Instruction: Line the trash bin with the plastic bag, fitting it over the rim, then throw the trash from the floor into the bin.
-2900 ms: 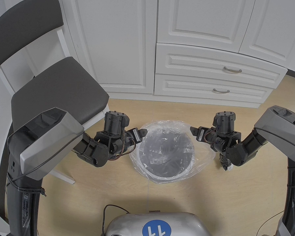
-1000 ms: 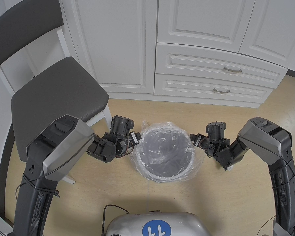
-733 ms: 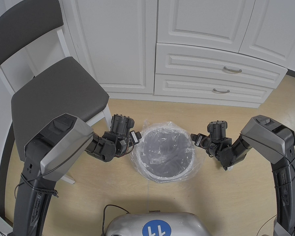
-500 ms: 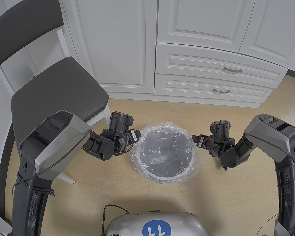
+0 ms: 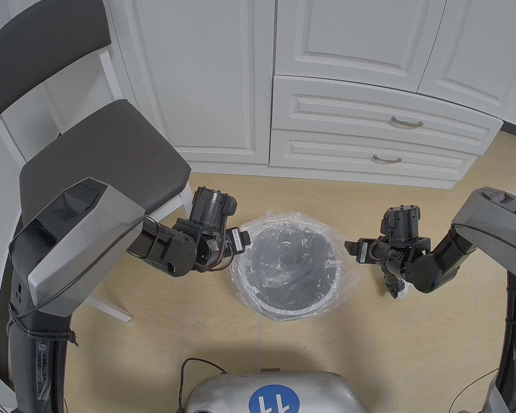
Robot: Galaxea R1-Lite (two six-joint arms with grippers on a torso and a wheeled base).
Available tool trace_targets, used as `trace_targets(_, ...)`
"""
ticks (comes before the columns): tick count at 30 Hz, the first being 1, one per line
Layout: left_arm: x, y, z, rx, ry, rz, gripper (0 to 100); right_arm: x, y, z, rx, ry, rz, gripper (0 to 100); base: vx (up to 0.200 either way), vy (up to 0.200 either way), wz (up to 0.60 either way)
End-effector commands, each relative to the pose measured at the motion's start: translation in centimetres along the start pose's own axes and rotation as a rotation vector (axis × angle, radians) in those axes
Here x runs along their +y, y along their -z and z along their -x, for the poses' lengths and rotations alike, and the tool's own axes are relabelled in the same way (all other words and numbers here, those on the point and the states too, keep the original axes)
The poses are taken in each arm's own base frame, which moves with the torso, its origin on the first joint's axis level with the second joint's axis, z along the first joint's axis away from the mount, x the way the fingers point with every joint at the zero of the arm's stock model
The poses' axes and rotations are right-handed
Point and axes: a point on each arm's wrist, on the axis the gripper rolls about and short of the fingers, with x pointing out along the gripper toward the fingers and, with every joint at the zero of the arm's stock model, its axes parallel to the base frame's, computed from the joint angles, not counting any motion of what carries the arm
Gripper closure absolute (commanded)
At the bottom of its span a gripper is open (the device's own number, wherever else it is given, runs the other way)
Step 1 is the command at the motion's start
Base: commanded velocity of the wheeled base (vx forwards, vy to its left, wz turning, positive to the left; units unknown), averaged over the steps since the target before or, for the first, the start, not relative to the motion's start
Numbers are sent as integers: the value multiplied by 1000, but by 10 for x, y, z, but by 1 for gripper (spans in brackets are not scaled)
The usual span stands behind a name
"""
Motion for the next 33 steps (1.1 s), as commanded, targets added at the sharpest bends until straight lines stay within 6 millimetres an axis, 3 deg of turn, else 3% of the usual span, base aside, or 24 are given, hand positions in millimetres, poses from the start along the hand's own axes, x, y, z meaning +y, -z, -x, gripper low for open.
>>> trace_targets(1,1,4,9,25,-3,-46,0,0,-8,20,9,-2,32,0,0,0,0)
trace_targets(15,16,27,-3,101,-47,-162,0,-11,27,7,122,26,146,0,0,0,0)
trace_targets(28,31,16,-8,84,-76,-137,0,-11,46,-17,149,35,140,0,0,0,0)
trace_targets(33,37,22,-19,98,-91,-160,0,-11,50,-23,152,37,136,0,0,0,0)
